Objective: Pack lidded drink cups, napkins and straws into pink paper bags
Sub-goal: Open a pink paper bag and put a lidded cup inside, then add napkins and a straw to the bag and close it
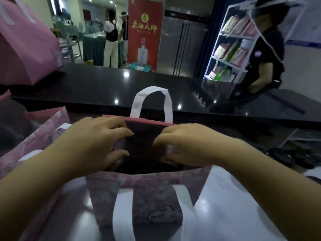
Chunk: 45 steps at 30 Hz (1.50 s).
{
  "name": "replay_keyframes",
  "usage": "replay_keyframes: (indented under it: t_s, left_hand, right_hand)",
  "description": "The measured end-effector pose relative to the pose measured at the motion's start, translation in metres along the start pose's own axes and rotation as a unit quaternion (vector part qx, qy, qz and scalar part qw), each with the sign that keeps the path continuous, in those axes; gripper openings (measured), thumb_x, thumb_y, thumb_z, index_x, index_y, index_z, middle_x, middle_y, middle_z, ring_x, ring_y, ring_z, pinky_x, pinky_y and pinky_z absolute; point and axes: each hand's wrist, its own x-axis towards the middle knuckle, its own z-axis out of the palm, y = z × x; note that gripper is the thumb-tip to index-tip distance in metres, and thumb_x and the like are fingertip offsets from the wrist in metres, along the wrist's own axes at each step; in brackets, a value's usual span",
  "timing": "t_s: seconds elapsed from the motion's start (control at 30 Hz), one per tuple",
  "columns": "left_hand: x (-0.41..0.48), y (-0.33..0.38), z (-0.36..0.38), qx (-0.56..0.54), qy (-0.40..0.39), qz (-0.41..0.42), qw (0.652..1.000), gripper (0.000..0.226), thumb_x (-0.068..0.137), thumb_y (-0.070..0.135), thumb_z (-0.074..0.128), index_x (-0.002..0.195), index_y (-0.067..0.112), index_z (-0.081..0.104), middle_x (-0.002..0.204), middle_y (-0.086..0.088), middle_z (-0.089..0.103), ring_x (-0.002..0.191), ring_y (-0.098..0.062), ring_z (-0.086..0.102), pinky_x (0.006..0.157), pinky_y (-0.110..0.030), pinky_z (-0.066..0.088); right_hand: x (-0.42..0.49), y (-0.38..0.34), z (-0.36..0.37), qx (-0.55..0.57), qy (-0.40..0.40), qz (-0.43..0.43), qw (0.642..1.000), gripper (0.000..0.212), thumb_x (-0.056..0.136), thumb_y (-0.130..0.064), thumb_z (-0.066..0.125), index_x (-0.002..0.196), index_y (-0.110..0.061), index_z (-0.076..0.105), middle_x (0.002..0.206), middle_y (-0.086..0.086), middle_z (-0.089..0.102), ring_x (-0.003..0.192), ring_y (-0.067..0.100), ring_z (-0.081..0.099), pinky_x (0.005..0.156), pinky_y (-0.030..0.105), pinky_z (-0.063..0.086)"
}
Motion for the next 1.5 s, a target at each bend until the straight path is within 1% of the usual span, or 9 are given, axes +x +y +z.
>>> replay_keyframes:
  t_s: [0.2, 0.47, 0.6, 0.77, 0.93, 1.07, 1.23, 1.37, 1.5]
  left_hand:
    - [0.018, 0.039, -0.027, -0.044, 0.031, 0.033, 0.998, 0.045, 0.076, 0.056, 0.046, 0.1, 0.025, 0.068, 0.094, 0.007, 0.066, 0.074, -0.019, 0.064, 0.056, -0.04, 0.054]
    - [0.056, 0.166, -0.038, -0.058, 0.03, 0.07, 0.995, 0.044, 0.078, 0.059, 0.041, 0.097, 0.029, 0.066, 0.088, 0.01, 0.067, 0.069, -0.006, 0.063, 0.057, -0.02, 0.051]
    - [0.08, 0.239, -0.014, -0.092, 0.033, 0.069, 0.993, 0.049, 0.08, 0.064, 0.041, 0.102, 0.029, 0.066, 0.092, 0.011, 0.068, 0.073, -0.002, 0.063, 0.061, -0.022, 0.055]
    - [0.108, 0.321, 0.029, -0.123, 0.026, 0.092, 0.988, 0.05, 0.075, 0.064, 0.039, 0.112, 0.037, 0.061, 0.106, 0.02, 0.062, 0.055, 0.016, 0.032, 0.056, -0.006, 0.03]
    - [0.144, 0.392, 0.063, -0.147, -0.01, 0.102, 0.984, 0.035, 0.08, 0.056, 0.052, 0.106, 0.034, 0.063, 0.1, 0.016, 0.064, 0.073, 0.0, 0.054, 0.063, -0.02, 0.044]
    - [0.184, 0.441, 0.094, -0.163, -0.019, 0.139, 0.977, 0.037, 0.083, 0.058, 0.044, 0.106, 0.033, 0.059, 0.1, 0.016, 0.06, 0.09, -0.008, 0.055, 0.072, -0.03, 0.048]
    - [0.247, 0.492, 0.12, -0.157, -0.021, 0.166, 0.973, 0.026, 0.077, 0.05, 0.063, 0.091, 0.029, 0.065, 0.087, 0.011, 0.065, 0.076, -0.013, 0.061, 0.051, -0.021, 0.038]
    - [0.302, 0.524, 0.152, -0.184, -0.016, 0.179, 0.966, 0.035, 0.085, 0.053, 0.048, 0.108, 0.028, 0.058, 0.104, 0.012, 0.06, 0.093, -0.016, 0.055, 0.075, -0.033, 0.048]
    - [0.353, 0.558, 0.165, -0.206, -0.019, 0.186, 0.961, 0.026, 0.08, 0.045, 0.062, 0.095, 0.024, 0.066, 0.093, 0.006, 0.067, 0.084, -0.023, 0.062, 0.064, -0.032, 0.05]
  right_hand:
    - [-0.058, 0.008, -0.026, 0.033, 0.09, 0.049, 0.994, 0.038, 0.086, -0.04, 0.061, 0.122, -0.032, 0.055, 0.109, -0.012, 0.06, 0.09, 0.007, 0.055, 0.076, 0.032, 0.052]
    - [-0.189, 0.053, -0.012, 0.062, 0.121, 0.126, 0.983, 0.042, 0.087, -0.044, 0.059, 0.126, -0.03, 0.053, 0.115, -0.011, 0.06, 0.101, 0.007, 0.056, 0.084, 0.031, 0.051]
    - [-0.259, 0.086, 0.009, 0.053, 0.084, 0.171, 0.98, 0.041, 0.088, -0.048, 0.055, 0.127, -0.035, 0.048, 0.118, -0.014, 0.057, 0.105, 0.008, 0.053, 0.086, 0.031, 0.048]
    - [-0.341, 0.123, 0.038, 0.076, 0.055, 0.231, 0.968, 0.034, 0.086, -0.047, 0.058, 0.117, -0.036, 0.052, 0.107, -0.015, 0.056, 0.094, 0.008, 0.052, 0.077, 0.03, 0.047]
    - [-0.416, 0.163, 0.069, 0.09, 0.029, 0.308, 0.947, 0.027, 0.086, -0.045, 0.059, 0.109, -0.036, 0.052, 0.09, -0.016, 0.05, 0.085, 0.01, 0.049, 0.072, 0.031, 0.047]
    - [-0.46, 0.199, 0.092, 0.115, 0.013, 0.364, 0.924, 0.024, 0.086, -0.044, 0.058, 0.107, -0.035, 0.053, 0.1, -0.015, 0.057, 0.092, 0.01, 0.054, 0.077, 0.033, 0.049]
    - [-0.507, 0.254, 0.122, 0.113, -0.002, 0.425, 0.898, 0.034, 0.086, -0.051, 0.056, 0.117, -0.042, 0.048, 0.111, -0.019, 0.056, 0.092, 0.003, 0.052, 0.075, 0.026, 0.048]
    - [-0.534, 0.302, 0.144, 0.116, -0.002, 0.476, 0.872, 0.039, 0.086, -0.053, 0.055, 0.123, -0.042, 0.046, 0.115, -0.019, 0.057, 0.095, 0.004, 0.055, 0.077, 0.025, 0.049]
    - [-0.56, 0.346, 0.164, 0.108, 0.01, 0.509, 0.854, 0.037, 0.088, -0.051, 0.052, 0.122, -0.038, 0.047, 0.115, -0.017, 0.058, 0.097, 0.008, 0.056, 0.073, 0.025, 0.046]
